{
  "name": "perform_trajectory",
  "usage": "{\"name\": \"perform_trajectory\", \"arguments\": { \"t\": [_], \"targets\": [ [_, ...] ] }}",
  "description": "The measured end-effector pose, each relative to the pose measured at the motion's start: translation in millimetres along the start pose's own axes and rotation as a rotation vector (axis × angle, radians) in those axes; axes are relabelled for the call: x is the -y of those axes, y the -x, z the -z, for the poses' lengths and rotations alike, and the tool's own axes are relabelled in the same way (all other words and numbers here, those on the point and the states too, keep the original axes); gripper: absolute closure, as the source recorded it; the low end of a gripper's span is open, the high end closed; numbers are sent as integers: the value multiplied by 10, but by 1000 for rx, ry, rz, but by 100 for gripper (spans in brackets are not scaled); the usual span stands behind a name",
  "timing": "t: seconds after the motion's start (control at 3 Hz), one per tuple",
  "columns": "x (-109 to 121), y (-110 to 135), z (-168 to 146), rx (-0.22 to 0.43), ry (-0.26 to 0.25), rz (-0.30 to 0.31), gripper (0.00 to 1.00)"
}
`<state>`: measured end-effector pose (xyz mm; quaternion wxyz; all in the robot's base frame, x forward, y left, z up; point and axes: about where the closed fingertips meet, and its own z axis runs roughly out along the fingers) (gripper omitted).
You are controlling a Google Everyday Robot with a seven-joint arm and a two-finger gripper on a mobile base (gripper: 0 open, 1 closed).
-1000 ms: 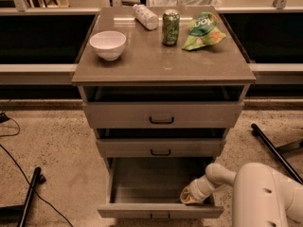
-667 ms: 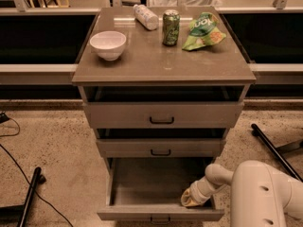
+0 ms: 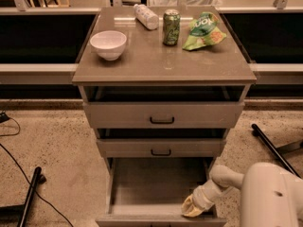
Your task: Open bottom drawer
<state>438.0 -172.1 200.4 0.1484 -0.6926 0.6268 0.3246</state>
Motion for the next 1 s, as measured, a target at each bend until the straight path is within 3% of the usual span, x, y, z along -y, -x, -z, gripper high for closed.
{"name": "perform_trajectory", "arguments": {
  "t": [0.33, 0.67, 1.0],
  "targets": [
    [-5, 226, 238, 129, -71, 23, 100],
    [13, 587, 593, 263, -216, 115, 100],
    [33, 894, 853, 370, -329, 179, 83]
  ]
}}
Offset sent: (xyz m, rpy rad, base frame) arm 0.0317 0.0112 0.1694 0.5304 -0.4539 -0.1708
